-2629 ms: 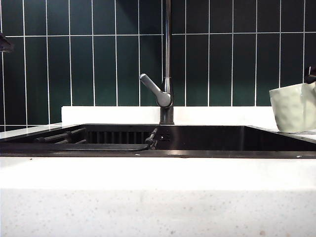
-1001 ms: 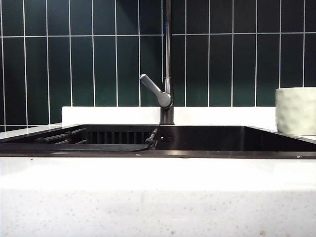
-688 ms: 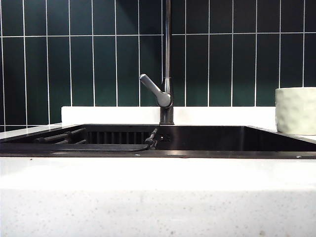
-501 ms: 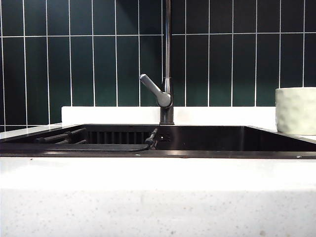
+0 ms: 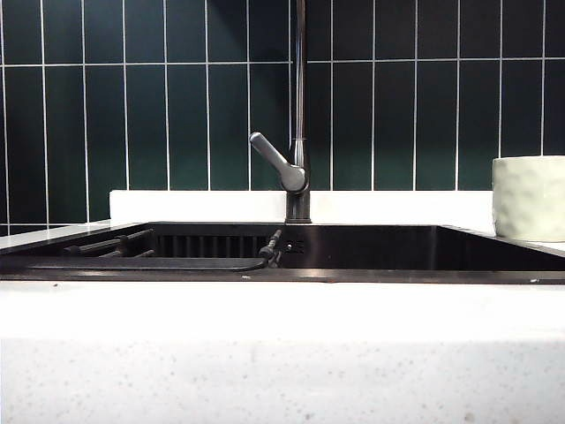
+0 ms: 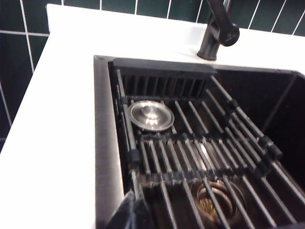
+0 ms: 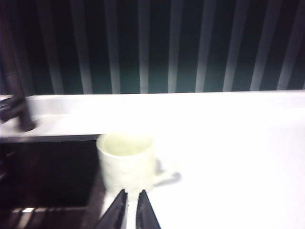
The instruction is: Pick up the mug next to the sink, go to the faucet to get some water, pour the water into the sink, and finally put the mug back to its place.
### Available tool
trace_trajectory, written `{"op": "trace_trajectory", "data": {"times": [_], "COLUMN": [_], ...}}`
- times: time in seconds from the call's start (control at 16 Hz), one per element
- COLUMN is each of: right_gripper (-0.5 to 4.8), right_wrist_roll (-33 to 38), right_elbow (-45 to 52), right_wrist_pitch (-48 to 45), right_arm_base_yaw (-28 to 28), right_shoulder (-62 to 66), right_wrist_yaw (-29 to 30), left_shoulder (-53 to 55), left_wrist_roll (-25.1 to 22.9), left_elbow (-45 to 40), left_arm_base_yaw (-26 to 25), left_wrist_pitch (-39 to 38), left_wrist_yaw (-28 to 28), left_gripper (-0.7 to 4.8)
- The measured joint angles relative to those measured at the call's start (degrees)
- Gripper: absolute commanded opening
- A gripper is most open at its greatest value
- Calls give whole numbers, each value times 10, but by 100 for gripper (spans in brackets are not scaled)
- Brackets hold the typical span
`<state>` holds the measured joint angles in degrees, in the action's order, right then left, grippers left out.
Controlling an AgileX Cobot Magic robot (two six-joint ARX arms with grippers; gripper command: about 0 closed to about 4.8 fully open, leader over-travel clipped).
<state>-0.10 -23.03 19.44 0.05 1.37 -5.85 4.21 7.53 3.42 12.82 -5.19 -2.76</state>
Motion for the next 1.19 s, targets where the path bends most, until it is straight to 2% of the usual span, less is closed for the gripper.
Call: {"op": "trace_trajectory", "data": {"times": [0.13, 0.31, 0.44, 0.56, 0.88, 1.06, 1.19], "right_gripper": [39, 31, -6, -6, -6, -5, -6], "right_wrist_roll": [18, 23, 43, 48, 50, 49, 47], "right_elbow": [54, 79, 93, 111, 189, 218, 227], "right_wrist_pitch": [-14, 10, 4, -6, -113, -134, -133], "right_arm_base_yaw": [0, 0, 0, 0, 0, 0, 0], "right_shoulder": [-12, -12, -12, -12, -12, -12, -11], "right_wrist_yaw": [-15, -5, -5, -5, 9, 20, 58], "left_shoulder": [0, 0, 0, 0, 0, 0, 0], "left_wrist_roll": [0, -1, -2, -2, -19, -36, -40], "left_elbow": [-10, -15, -23, -31, -31, -31, -31], "left_arm_base_yaw": [0, 0, 0, 0, 0, 0, 0], "left_wrist_pitch": [40, 41, 41, 38, 24, 37, 41], "left_wrist_yaw": [4, 33, 61, 75, 75, 75, 60], "left_gripper": [-5, -5, -6, -6, -6, -6, -6]}}
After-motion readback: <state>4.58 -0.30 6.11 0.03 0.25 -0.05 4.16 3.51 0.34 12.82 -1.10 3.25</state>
